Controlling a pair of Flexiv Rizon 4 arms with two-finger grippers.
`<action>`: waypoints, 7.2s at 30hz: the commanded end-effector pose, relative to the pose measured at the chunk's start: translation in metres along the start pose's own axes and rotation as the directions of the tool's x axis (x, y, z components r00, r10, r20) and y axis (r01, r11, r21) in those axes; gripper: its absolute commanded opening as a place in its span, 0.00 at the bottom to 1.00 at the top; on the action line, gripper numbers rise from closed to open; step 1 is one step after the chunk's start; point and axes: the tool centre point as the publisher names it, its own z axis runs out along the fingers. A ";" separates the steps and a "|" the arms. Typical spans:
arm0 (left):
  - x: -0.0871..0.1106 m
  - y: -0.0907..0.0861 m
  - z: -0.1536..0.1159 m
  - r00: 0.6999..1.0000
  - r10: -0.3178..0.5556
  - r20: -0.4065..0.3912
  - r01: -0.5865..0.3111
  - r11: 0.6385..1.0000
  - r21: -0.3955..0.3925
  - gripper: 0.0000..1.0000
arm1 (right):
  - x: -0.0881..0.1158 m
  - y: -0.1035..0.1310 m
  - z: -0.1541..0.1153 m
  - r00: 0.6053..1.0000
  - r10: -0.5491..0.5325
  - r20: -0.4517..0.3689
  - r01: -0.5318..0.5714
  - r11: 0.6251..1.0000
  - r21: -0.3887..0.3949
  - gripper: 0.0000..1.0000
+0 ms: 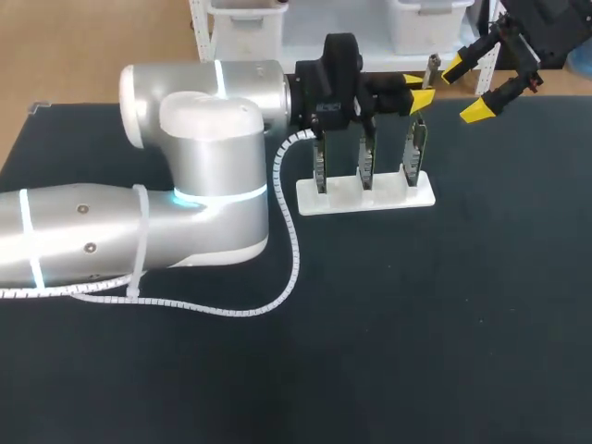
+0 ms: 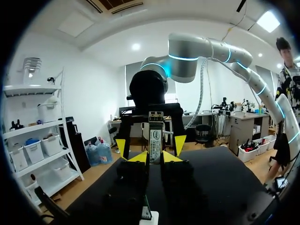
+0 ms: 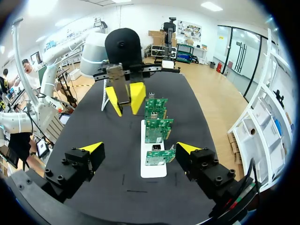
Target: Pick up the optical module with the left hand, and insert it into the network port with the right hand.
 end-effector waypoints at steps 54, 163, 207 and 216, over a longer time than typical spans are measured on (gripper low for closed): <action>0.023 0.024 0.020 1.000 0.016 0.000 -0.016 0.998 0.054 0.00 | 0.000 0.002 0.000 1.000 0.000 -0.001 0.000 1.000 0.005 1.00; 0.024 0.025 0.020 1.000 0.014 0.005 -0.014 0.998 0.053 0.00 | -0.061 -0.022 -0.007 0.970 -0.035 0.240 0.044 0.998 -0.035 1.00; 0.024 0.025 0.020 1.000 0.014 0.005 -0.014 0.998 0.053 0.00 | -0.059 -0.019 -0.002 0.972 -0.019 0.233 0.032 0.998 -0.052 1.00; 0.024 0.025 0.020 1.000 0.014 0.005 -0.014 0.998 0.053 0.00 | -0.058 -0.019 -0.002 0.974 -0.012 0.226 0.026 0.998 -0.057 1.00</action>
